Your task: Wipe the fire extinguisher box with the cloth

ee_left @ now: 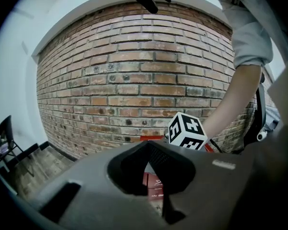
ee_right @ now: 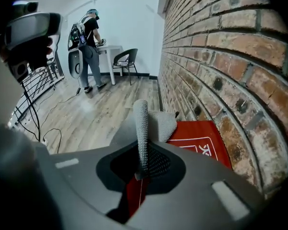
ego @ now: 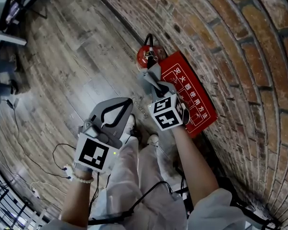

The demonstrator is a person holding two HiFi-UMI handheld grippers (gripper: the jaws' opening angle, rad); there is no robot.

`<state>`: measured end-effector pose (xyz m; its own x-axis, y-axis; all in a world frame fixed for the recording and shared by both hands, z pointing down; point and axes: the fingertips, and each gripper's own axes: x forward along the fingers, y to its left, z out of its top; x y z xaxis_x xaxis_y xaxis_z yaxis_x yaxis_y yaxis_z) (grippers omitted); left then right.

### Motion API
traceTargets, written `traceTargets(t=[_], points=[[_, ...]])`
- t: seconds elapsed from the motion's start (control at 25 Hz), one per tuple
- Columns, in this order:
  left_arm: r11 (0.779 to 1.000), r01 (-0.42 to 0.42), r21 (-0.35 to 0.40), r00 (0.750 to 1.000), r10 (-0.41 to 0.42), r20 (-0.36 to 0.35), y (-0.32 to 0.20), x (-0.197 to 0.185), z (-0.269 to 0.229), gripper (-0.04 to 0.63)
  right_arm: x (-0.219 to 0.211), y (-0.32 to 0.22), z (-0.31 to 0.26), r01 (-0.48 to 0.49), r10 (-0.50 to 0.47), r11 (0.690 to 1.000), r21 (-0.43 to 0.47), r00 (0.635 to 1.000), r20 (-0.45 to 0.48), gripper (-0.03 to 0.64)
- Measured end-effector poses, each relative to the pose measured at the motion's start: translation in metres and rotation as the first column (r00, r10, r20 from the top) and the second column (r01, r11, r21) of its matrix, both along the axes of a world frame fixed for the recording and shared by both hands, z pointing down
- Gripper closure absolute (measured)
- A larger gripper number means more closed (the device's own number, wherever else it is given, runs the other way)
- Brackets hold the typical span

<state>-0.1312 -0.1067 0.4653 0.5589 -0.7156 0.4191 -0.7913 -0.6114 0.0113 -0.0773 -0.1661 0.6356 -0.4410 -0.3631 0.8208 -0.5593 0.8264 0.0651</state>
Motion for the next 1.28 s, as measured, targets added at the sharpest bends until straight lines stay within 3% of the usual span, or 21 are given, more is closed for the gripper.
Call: traceTargets(t=[0.84, 1.28], points=[[1.0, -0.012, 0.001, 1.0, 0.012, -0.003, -0.003, 0.01, 0.001, 0.595, 0.004, 0.001, 0.003, -0.019, 0.02, 1.0, -0.004, 1.0, 0.007, 0.597], [0.999, -0.032, 0.008, 0.999, 0.032, 0.002, -0.003, 0.023, -0.001, 0.595, 0.027, 0.012, 0.003, -0.024, 0.024, 1.0, -0.008, 1.0, 0.008, 0.597]])
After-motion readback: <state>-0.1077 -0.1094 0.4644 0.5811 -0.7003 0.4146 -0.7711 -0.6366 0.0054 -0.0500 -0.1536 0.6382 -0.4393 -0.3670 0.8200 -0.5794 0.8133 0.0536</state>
